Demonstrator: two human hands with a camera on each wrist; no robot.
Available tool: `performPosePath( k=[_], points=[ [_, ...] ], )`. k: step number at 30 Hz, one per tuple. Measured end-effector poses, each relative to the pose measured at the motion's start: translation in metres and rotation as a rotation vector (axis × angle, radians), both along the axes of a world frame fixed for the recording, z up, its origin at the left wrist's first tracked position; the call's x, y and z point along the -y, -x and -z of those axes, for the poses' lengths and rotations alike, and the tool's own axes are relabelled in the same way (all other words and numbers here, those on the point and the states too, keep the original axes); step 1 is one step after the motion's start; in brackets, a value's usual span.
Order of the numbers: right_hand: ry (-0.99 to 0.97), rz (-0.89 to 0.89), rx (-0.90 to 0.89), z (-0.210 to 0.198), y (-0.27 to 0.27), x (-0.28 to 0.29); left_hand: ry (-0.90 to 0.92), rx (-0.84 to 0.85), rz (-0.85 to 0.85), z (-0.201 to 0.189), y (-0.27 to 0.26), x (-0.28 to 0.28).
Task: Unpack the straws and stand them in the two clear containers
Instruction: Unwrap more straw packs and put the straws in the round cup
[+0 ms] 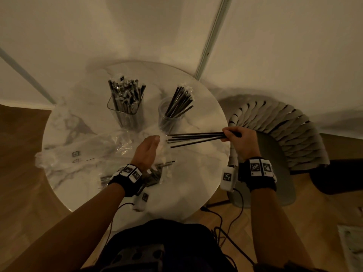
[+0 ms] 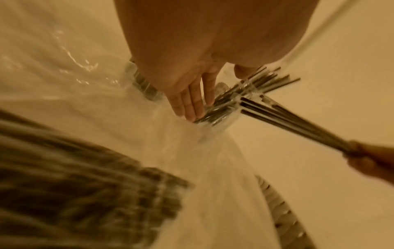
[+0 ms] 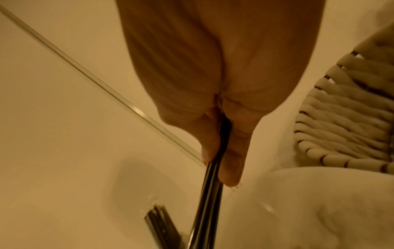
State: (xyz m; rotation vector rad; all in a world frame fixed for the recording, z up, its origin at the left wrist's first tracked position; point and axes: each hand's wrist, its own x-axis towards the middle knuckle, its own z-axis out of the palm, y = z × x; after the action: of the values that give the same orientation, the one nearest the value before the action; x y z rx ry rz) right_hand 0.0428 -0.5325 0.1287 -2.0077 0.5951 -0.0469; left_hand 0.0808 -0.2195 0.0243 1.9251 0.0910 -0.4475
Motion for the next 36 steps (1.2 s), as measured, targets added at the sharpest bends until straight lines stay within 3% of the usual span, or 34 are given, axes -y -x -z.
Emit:
performPosePath(
  k=[5,9,17,32,36],
  points=[
    [-0.04,-0.044,0.029,0.002,-0.006,-0.036,0.637,-0.402,-0.332,-0.025,-0.012,0.019],
    [0.023,-0.07,0.069,0.006,-0.008,-0.063,0.811,-0.517,-0.539,-0.034,-0.017,0.019],
    [0.193,-0.131,0.184,0.008,-0.009,-0.096,0.805,-0.553,-0.724,-0.043,-0.022,0.013],
    [0.289,-0.181,0.216,0.006,-0.013,-0.102,0.655,-0.512,-0.737,-0.045,-0.022,0.01],
    [0.308,-0.215,0.195,0.01,-0.016,-0.102,0.595,-0.499,-0.663,-0.044,-0.026,0.01]
  ],
)
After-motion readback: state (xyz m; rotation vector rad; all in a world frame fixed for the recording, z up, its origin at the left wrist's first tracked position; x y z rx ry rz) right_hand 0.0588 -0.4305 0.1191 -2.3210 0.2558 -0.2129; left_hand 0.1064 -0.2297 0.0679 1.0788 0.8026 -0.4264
